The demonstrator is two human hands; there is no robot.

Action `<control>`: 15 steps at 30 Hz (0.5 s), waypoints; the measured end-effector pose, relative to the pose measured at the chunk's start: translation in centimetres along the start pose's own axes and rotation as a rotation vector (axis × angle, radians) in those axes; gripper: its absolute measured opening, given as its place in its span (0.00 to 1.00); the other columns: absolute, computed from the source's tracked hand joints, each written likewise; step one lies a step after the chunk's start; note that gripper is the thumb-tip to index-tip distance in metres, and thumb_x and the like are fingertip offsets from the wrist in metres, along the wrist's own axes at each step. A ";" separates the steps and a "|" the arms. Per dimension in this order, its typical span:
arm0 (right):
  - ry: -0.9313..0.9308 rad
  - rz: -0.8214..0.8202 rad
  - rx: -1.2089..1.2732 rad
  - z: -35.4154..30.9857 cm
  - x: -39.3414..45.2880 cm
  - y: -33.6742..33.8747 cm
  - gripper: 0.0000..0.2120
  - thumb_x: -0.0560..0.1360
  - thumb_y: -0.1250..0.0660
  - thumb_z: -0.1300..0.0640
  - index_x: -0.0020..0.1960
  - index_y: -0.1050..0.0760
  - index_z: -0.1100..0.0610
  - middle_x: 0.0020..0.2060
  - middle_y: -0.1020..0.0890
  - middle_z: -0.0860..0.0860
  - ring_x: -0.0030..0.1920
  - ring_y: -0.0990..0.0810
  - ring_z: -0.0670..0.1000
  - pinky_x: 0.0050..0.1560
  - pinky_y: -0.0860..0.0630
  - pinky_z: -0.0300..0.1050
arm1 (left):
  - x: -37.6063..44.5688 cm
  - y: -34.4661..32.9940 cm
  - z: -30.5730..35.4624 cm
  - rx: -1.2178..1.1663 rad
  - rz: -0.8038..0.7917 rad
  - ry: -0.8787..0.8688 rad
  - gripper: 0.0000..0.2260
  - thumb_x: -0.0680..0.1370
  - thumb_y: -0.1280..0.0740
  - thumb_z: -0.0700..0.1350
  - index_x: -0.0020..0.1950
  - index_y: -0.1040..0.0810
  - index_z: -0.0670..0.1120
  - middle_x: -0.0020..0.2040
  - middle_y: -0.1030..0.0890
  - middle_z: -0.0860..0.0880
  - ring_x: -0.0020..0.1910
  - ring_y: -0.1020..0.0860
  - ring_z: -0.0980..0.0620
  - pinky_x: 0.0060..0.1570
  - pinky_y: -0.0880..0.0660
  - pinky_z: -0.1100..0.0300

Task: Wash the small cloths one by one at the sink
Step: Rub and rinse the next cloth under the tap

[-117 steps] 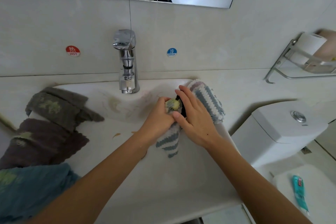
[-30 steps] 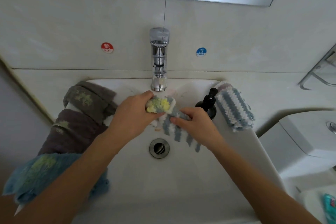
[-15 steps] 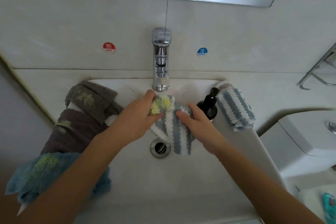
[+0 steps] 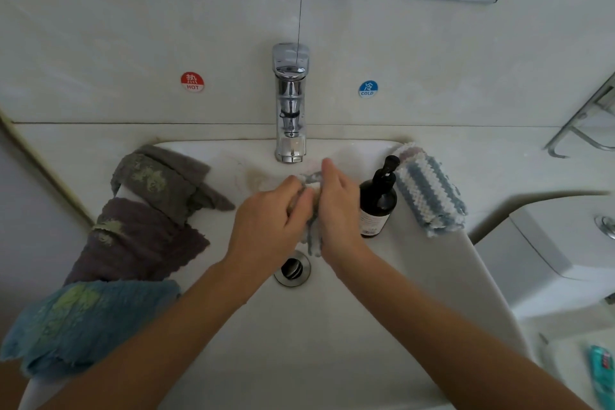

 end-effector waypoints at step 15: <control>0.025 -0.031 -0.118 1.5 -1.1 0.2 0.17 0.77 0.41 0.58 0.29 0.32 0.54 0.26 0.32 0.53 0.30 0.33 0.51 0.32 0.36 0.49 | 0.1 -2.1 -0.3 -0.353 0.113 0.458 0.15 0.79 0.41 0.40 0.32 0.31 0.41 0.28 0.29 0.44 0.28 0.31 0.50 0.30 0.32 0.51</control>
Point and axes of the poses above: each hand's wrist, its own x-axis towards the middle knuckle, its own y-axis out of the back of the hand, z = x × y, the point moved 5 cm from there along x, towards the middle knuckle
